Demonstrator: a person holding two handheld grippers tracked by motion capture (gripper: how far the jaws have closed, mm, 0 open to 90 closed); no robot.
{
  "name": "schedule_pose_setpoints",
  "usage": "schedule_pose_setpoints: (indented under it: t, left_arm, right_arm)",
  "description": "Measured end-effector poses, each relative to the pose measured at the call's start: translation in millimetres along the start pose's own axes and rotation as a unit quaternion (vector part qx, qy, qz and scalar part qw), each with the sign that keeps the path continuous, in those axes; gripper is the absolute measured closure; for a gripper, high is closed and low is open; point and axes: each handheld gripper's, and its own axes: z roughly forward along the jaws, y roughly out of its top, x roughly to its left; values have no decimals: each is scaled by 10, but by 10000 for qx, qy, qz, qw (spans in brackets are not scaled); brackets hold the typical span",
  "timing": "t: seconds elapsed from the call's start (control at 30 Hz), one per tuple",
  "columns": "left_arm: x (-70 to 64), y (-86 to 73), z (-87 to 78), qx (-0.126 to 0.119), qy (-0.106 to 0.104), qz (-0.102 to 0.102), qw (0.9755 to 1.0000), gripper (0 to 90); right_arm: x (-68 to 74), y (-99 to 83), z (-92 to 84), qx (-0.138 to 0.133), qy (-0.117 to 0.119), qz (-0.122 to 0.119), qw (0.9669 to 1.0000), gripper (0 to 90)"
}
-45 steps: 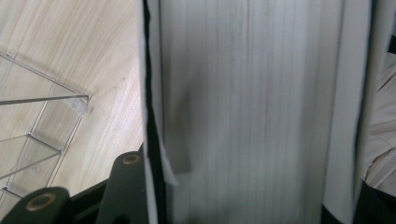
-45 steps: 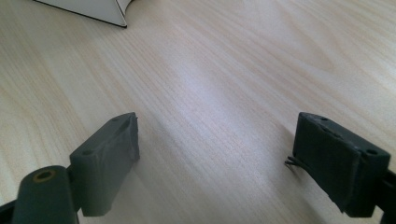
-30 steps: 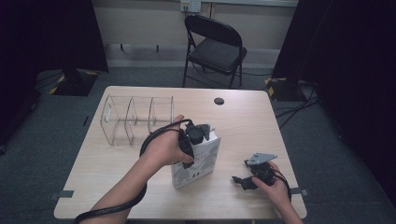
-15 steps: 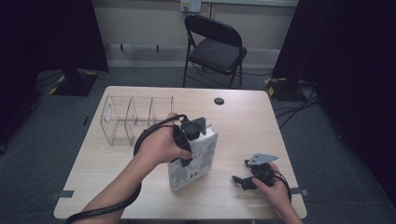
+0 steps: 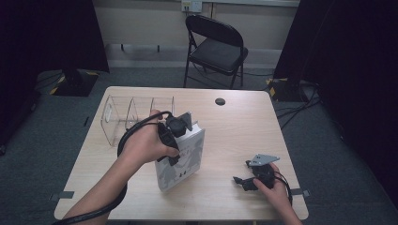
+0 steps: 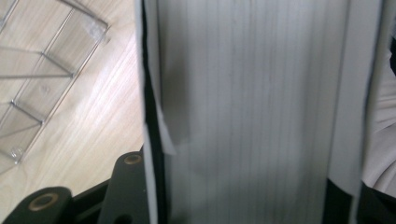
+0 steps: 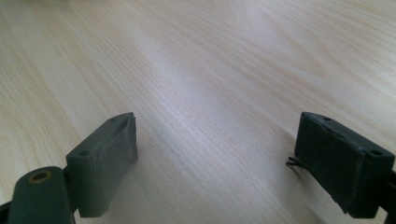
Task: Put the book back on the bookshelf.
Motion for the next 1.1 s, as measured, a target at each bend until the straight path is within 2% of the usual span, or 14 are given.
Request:
schedule_pose_setpoints:
  t: [0.2, 0.4, 0.6, 0.63, 0.83, 0.87, 1.1]
  left_arm:
    - [103, -111, -17, 20, -19, -169, 9999, 529]
    - [179, -192, -23, 38, 99, -294, 9995, 529]
    - [270, -262, -39, 22, 63, -400, 9992, 528]
    - [277, -275, -35, -20, 44, -476, 9989, 528]
    - [346, -330, -24, -28, 21, -551, 9985, 529]
    - [341, -342, -25, -39, 60, -658, 9978, 529]
    - [396, -416, -50, -52, 60, -696, 9975, 529]
  right_arm:
    - [0, 0, 0, -1, 0, 2, 10000, 121]
    - [0, 0, 0, -1, 0, 1, 10000, 121]
    - [0, 0, 1, -9, -6, 4, 10000, 122]
    - [0, 0, 1, -8, -8, 3, 10000, 121]
    - [1, 0, 0, -6, -6, 11, 10000, 122]
    - [1, 0, 0, -6, -5, 12, 10000, 121]
    - [0, 0, 1, -9, -8, 7, 10000, 121]
